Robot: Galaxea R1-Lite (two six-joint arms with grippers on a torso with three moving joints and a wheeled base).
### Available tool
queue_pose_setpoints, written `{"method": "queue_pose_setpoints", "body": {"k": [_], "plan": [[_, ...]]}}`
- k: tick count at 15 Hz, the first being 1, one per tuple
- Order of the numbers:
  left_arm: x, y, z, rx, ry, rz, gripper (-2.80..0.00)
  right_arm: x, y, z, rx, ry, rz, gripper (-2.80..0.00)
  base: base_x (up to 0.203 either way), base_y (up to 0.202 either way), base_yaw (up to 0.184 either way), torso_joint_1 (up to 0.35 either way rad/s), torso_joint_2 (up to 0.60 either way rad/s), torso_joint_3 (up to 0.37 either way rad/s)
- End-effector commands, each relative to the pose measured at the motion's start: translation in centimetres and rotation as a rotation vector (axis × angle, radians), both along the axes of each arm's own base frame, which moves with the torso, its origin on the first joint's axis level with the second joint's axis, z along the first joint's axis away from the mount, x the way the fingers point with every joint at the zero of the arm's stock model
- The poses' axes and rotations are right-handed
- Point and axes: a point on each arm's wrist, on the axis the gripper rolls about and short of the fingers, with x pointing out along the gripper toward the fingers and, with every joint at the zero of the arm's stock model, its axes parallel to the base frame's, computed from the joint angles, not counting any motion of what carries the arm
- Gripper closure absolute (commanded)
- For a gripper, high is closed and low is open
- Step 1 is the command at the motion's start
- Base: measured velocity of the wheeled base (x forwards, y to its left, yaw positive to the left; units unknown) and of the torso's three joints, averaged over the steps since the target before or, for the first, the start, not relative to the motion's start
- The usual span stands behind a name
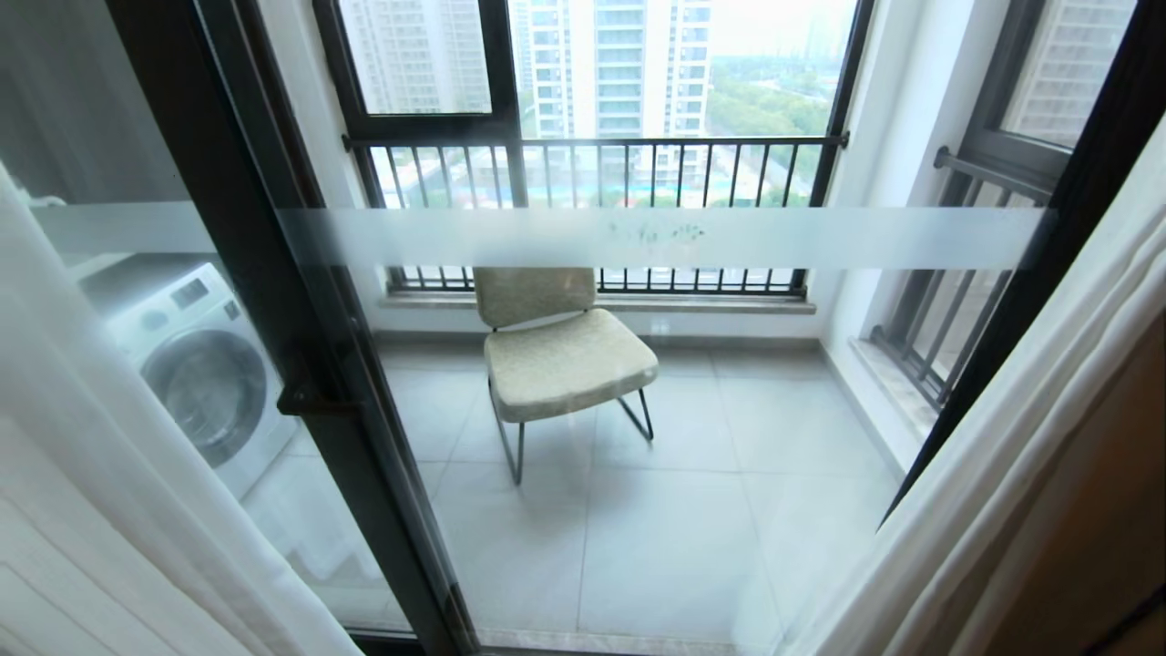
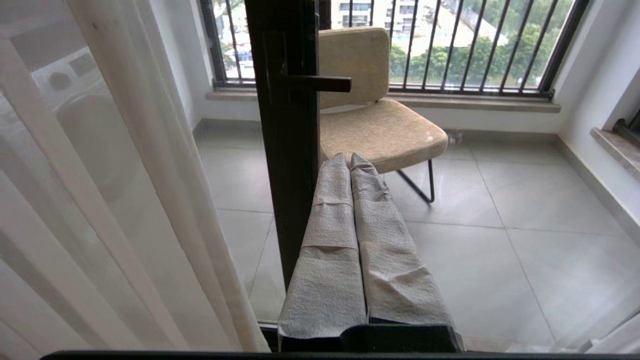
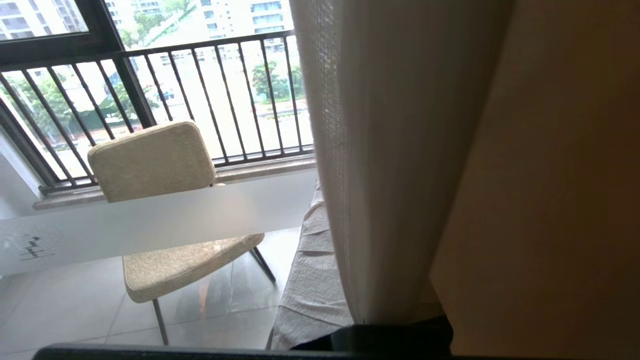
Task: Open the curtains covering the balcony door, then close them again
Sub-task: Close the inner curtains on both sides
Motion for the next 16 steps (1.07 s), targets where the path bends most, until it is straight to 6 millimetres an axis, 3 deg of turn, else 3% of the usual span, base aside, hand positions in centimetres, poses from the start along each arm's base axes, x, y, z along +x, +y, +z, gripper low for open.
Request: {"method": "queue_pose_setpoints", "body": {"k": [1,10,16], "plan": [[0.0,0.0,0.0,0.000,0.000,0.001,0.00,0.1,0.0,0.0,0.000,0.001,-0.001,0.00,0.000,0.192,-0.001,0.006,0.00,0.002],[0.0,0.0,0.0,0.000,0.000,0.001,0.00,0.9,0.1,0.0,0.000,0.005,-0.001,0.00,0.000,0.189,0.000,0.003,0.00,0.003],[0.0,0.0,0.0,0.000,0.000,0.001,0.00,3.1,0.3,1.1,0.002,-0.011,-0.001,0.00,0.000,0.192,0.000,0.006,0.00,0.003]]}}
